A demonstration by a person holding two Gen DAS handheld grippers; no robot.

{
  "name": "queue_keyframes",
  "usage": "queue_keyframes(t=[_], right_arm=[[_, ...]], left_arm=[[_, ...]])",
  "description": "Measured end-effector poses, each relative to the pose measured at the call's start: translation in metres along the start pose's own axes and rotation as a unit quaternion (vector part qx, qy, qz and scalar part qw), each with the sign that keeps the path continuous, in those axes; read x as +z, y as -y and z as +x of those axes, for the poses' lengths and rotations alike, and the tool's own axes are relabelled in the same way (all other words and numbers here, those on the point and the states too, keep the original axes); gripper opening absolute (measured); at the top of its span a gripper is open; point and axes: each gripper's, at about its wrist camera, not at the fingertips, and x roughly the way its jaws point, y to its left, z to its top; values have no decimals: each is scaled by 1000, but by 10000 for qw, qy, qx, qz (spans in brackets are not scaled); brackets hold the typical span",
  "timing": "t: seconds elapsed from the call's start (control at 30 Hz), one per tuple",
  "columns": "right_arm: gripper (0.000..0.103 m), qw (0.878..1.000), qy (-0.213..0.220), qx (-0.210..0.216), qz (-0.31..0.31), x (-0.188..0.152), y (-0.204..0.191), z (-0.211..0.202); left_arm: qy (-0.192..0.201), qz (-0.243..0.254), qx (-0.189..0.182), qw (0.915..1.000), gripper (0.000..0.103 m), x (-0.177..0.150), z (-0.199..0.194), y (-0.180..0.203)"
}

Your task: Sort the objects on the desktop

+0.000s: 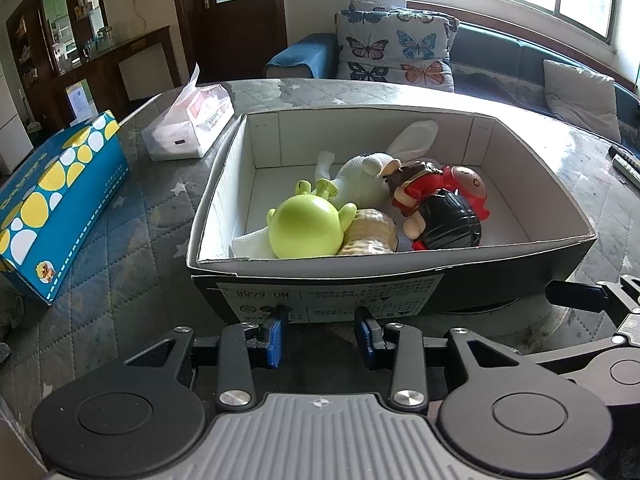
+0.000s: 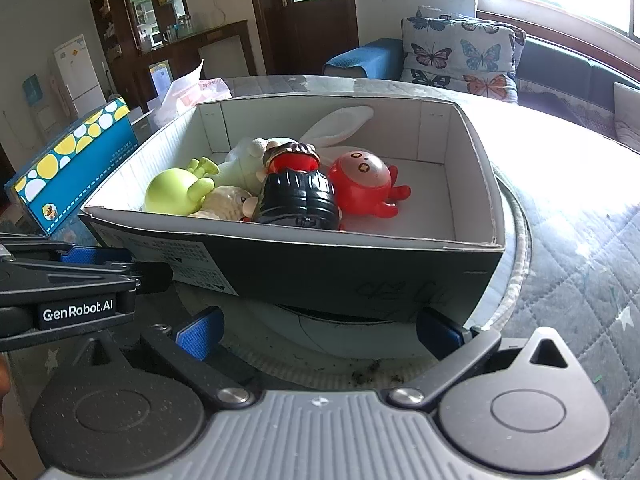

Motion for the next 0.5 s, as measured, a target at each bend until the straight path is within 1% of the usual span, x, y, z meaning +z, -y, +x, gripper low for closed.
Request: queue_keyframes(t=[0.5], right_arm=[[103, 10000, -31, -21, -17, 0, -2, 1]], left_arm=[[-25, -52, 42, 10000, 39, -1, -1, -4]])
